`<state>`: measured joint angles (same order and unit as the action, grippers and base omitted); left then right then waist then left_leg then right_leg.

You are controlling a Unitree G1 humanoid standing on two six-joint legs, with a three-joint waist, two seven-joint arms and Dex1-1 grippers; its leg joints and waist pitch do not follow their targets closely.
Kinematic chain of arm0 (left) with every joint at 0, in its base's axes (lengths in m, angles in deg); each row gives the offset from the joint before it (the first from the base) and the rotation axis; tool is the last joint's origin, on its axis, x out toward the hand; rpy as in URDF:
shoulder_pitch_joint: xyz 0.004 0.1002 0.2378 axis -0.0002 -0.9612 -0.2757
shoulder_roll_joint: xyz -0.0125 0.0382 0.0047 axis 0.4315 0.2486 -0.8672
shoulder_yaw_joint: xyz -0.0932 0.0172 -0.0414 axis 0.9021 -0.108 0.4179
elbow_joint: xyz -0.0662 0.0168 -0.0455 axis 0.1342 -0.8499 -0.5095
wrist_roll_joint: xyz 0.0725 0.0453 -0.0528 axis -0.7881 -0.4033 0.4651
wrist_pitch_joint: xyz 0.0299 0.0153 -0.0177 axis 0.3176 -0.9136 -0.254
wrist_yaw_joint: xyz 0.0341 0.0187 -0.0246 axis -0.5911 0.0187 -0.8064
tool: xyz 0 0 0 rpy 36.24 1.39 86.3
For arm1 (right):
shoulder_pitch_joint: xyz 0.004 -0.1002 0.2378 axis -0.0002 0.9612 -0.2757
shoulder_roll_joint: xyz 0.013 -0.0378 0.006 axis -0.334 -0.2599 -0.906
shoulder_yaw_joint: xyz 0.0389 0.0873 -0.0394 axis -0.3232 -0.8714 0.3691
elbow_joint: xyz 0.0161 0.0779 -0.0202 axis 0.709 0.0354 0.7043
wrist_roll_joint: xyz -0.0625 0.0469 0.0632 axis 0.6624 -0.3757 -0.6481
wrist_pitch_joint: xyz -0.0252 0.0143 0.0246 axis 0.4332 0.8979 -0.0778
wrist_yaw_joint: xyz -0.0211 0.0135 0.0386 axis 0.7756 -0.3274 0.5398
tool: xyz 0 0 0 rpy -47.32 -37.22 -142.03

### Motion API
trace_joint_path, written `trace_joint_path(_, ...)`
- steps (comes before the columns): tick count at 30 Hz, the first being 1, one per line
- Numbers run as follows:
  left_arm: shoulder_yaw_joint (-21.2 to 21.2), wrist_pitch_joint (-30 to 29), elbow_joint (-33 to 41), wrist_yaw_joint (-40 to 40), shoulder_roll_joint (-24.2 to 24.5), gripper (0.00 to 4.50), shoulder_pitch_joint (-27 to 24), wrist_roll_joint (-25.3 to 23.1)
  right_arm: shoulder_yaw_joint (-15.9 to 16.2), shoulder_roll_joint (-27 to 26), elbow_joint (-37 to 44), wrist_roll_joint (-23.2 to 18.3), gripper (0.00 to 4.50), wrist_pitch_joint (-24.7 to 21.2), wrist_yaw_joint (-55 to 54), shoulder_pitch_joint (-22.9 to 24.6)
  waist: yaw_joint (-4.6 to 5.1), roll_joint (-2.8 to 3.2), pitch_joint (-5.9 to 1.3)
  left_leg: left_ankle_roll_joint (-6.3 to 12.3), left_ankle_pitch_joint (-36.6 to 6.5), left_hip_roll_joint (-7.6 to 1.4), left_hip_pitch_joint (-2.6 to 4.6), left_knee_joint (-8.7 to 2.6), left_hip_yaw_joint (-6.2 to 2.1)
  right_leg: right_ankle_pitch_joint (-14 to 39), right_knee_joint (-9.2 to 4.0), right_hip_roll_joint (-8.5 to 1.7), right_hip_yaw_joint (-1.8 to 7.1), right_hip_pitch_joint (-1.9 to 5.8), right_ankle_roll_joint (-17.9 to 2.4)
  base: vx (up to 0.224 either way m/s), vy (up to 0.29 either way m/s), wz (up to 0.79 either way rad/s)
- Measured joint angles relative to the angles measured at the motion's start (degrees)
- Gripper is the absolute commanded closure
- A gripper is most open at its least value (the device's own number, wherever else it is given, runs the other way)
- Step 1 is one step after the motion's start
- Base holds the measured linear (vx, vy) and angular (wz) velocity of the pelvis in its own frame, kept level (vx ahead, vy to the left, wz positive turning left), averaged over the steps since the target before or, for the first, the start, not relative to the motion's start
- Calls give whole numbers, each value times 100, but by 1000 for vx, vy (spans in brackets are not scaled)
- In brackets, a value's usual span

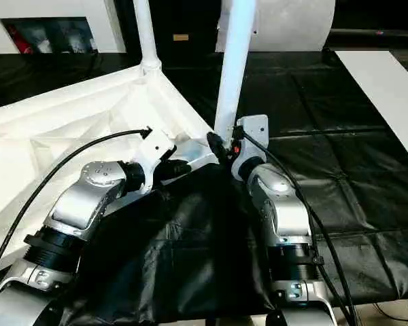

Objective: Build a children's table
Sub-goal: Rotate leg to tighten

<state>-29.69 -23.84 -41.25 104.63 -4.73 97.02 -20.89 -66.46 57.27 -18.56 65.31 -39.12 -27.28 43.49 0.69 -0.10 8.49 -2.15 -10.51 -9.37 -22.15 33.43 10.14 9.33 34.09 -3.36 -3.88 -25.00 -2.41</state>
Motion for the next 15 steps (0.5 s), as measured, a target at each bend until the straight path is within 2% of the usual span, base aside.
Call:
trace_joint_path(3, -121, 175, 94, 263, 252, 450, -51, 33, 119, 409, 70, -121, 118, 107, 674, 160, -14, -2, 1, 1, 0, -3, -2, 1, 0, 0, 0, 1, -4, 0, 0, 0, 0, 0)
trace_joint_path(4, -160, 263, 103, 435, 376, 450, -58, 54, 193, 604, 131, -167, 87, 145, 955, 239, -26, -1, 1, 1, 0, -5, -1, 2, 0, 0, 1, 3, -5, -1, 0, 0, 0, 0)
trace_joint_path(8, -193, 504, 99, 820, 628, 450, -106, 109, 273, 1062, 169, -328, 68, 194, 1669, 314, -40, -1, 2, 1, 0, -11, -4, 11, 0, -1, 6, 6, -8, -2, -2, 0, 0, 0)
trace_joint_path(11, -249, 766, 94, 1281, 870, 450, -168, 268, 329, 1540, 169, -424, 34, 313, 2381, 333, -95, 1, 4, 1, 0, -11, -9, 13, 0, -2, 5, 6, -8, -4, -2, 0, 0, 0)
trace_joint_path(15, -344, 1137, 92, 1977, 1296, 450, -219, 406, 448, 2131, 153, -655, 34, 572, 3565, 337, -171, 0, 3, 2, 1, -14, -10, 17, -3, -2, 8, 6, -12, -2, -3, 0, 0, 0)
